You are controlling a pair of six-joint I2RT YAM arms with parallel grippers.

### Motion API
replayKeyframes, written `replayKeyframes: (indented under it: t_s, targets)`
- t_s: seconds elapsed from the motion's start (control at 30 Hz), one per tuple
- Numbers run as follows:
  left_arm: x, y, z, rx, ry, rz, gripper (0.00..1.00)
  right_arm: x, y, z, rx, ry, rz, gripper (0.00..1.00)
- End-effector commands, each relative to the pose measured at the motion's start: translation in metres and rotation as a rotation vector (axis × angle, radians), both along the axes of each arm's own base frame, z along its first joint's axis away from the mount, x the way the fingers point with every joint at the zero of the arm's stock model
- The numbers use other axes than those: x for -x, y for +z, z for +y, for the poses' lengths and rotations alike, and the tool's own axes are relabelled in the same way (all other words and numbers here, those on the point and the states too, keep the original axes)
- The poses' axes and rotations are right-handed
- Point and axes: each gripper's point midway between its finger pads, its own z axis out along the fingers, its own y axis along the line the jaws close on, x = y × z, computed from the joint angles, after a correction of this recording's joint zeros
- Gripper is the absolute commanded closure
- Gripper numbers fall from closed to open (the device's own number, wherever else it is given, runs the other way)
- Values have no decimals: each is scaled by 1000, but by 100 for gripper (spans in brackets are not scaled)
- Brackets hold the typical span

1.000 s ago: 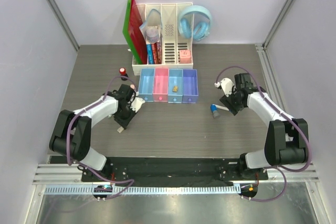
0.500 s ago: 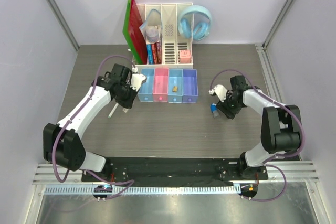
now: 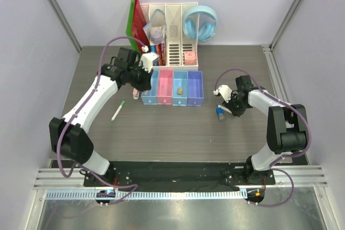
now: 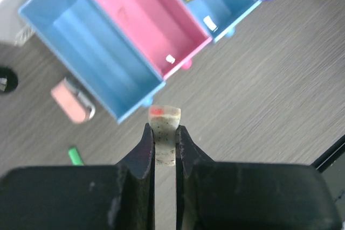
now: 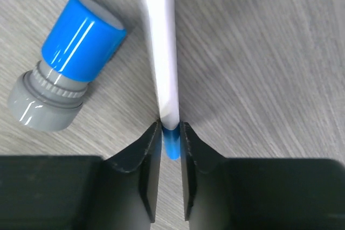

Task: Sort the stationery into containers
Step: Pick up the pen from the center of the board.

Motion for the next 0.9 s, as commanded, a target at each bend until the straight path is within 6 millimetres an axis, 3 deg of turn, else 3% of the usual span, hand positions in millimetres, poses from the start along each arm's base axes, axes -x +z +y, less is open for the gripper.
replayKeyframes:
  t_s: [0.0,0.13,0.3,0.33,0.37,0.43,0.47,0.57,0.8,0.87]
  targets:
    - [-18,23,-53,115,-99,-76,100,0,-21,-3,18,-7,16,80]
    - [-34,14,-90,136,-156,-80,100,2,-21,-6,27,-19,19,87]
    - [-57,-2,-123,133,-184,-64,100,4,-21,-8,37,-35,14,93]
    - [-63,2,-128,140,-183,-78,100,6,-21,-9,43,-37,13,93]
    - [-68,-12,-134,128,-185,-60,100,6,-20,-11,42,-42,7,94]
    - [-79,-13,-139,119,-177,-83,100,6,-18,-13,43,-56,0,94]
    - [-83,-26,-141,103,-176,-69,100,5,-15,-14,44,-59,-7,94]
    - [-97,-38,-144,84,-158,-76,100,2,-6,-19,45,-83,-37,95]
    - [-111,-56,-150,69,-148,-74,100,-3,19,-18,22,-105,-105,95]
    - [-113,-60,-149,60,-142,-71,94,-4,26,-17,14,-107,-119,95]
